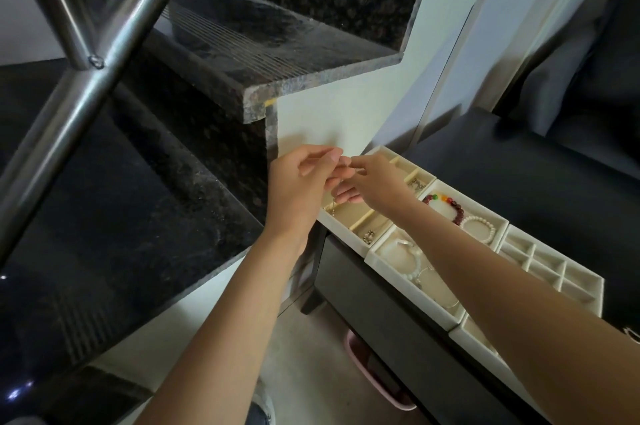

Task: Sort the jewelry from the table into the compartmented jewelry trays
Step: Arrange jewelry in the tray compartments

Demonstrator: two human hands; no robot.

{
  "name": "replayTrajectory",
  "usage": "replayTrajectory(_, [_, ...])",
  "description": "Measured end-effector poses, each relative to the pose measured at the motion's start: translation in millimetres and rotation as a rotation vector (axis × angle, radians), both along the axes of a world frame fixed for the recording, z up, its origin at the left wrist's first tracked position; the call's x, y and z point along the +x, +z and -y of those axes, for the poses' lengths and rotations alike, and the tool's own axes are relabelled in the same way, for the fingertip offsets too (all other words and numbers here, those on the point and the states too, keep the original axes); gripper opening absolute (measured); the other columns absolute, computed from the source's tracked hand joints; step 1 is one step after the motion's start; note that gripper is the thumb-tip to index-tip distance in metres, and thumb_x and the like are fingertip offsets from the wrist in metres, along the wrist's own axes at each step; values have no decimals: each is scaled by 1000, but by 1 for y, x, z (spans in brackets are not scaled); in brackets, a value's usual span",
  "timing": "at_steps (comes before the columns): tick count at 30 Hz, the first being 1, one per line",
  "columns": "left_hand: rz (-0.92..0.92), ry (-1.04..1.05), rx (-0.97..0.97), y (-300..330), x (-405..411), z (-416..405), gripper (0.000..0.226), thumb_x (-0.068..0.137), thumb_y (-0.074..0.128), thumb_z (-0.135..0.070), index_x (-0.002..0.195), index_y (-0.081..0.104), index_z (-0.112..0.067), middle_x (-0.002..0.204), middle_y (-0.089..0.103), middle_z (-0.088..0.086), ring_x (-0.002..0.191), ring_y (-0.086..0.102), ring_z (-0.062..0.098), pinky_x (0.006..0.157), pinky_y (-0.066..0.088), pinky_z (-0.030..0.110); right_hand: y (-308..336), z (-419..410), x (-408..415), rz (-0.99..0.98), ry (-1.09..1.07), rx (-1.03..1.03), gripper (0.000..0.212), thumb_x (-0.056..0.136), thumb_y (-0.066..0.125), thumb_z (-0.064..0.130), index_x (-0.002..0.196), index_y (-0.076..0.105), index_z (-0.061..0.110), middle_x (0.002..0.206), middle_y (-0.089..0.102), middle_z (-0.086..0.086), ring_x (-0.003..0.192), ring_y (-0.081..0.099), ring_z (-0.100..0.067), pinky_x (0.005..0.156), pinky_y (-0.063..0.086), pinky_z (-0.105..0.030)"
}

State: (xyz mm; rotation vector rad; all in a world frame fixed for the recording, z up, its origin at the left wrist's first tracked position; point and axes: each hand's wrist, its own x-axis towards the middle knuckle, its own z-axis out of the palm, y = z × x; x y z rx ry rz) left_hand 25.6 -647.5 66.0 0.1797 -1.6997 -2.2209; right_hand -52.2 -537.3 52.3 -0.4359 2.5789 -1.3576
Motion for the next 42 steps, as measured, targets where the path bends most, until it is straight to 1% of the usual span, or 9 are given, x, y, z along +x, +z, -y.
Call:
replayTrajectory(3, [2,-4,5,0,1,-2,11,90,58,-4,86,66,-9,80,70,4,71,68,9,66,52,17,-5,-1,-4,-14,5,42,24,96,47,11,98,66,-4,70,69,-5,60,67,-10,69,56,-26])
replayTrajectory(7, [-2,-9,3,0,1,-3,12,91,57,-4,85,66,-11,80,71,4,72,69,11,68,53,19,-11,-2,-11,-55,-2,114,24,96,48,13,96,67,-2,72,70,-7,68,70,-18,77,57,-35])
replayTrajectory(14, [1,-5,-12,-2,-3,-4,9,91,57,-5,91,66,-9,82,71,4,75,70,12,72,53,20,-14,-11,-16,-88,-38,173,22,97,50,16,95,67,3,74,70,-5,67,69,-15,66,51,-19])
replayTrajectory(19, [-5,-14,-15,-1,-2,-5,9,91,57,-6,93,65,-8,82,71,2,75,70,10,69,52,17,-9,-18,-19,-100,-68,151,22,96,48,13,97,66,3,77,71,-7,72,70,-19,70,52,-23])
replayTrajectory(23, [-5,-9,-14,-1,-3,-7,9,91,57,-6,94,66,-5,81,71,2,74,70,10,68,52,16,-3,-17,-16,-114,-50,146,21,96,46,11,94,65,2,72,67,-4,66,67,-16,59,47,-14])
replayTrajectory(27, [-4,-8,-19,-1,-2,-6,9,91,57,-6,92,66,-7,78,71,0,74,70,11,70,53,18,-5,-11,-12,-119,-19,186,23,96,46,10,97,67,1,76,70,-7,69,69,-17,65,51,-18])
replayTrajectory(31, [8,0,-10,-1,-2,-5,9,91,57,-6,93,66,-7,83,72,4,74,70,11,67,52,17,-14,-4,-7,-93,46,258,19,97,49,16,93,65,7,80,72,-5,64,66,-7,58,44,-12])
replayTrajectory(39, [13,5,-7,-1,-4,-4,10,91,57,-5,96,66,-4,85,71,5,73,70,11,65,51,16,-14,-2,-5,-54,116,283,17,94,51,12,85,65,9,80,72,-3,67,66,-7,60,44,-8])
replayTrajectory(42, [11,5,-16,-1,-5,-5,10,91,58,-6,97,66,-4,85,72,6,74,70,12,67,52,17,-14,-4,-8,-85,89,310,16,92,54,13,83,67,10,83,73,-8,72,67,-13,66,46,-15])
